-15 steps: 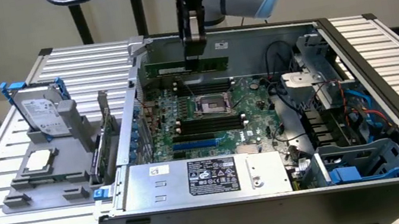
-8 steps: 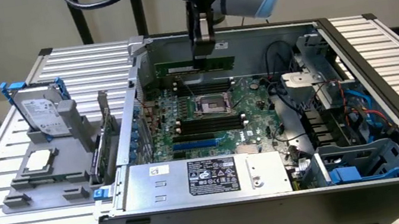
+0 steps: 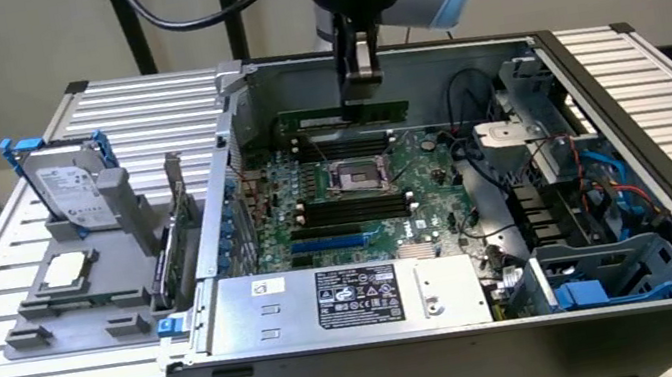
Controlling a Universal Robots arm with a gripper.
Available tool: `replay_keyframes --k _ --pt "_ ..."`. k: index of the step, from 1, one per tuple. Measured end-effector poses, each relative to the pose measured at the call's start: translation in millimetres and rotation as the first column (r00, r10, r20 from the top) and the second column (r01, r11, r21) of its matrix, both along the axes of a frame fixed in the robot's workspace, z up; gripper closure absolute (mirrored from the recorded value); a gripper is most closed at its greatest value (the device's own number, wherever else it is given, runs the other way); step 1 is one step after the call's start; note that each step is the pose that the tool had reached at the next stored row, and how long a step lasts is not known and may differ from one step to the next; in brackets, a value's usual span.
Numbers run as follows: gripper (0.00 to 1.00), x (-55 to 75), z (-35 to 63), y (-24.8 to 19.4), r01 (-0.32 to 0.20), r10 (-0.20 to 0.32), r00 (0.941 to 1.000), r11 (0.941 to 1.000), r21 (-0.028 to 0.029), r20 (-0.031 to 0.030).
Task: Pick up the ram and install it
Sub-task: 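Pick up the ram and move it above insertion slot, then insert the ram into the slot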
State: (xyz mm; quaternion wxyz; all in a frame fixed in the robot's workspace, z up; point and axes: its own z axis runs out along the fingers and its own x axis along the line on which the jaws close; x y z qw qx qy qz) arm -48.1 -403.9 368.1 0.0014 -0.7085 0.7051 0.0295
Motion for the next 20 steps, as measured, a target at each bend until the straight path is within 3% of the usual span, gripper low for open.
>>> replay_keyframes --k 4,7,20 --pt "0.87 0.8 -6.4 0.2 0.014 -0.014 0.9999 0.9999 -0.0001 0.001" --pt "0.87 0.8 -8.7 0.2 0.019 -0.019 0.9998 0.9998 -0.0002 0.0084" --pt "0.87 0.8 -8.9 0.2 0.019 -0.019 0.9998 0.9998 0.0001 0.0089"
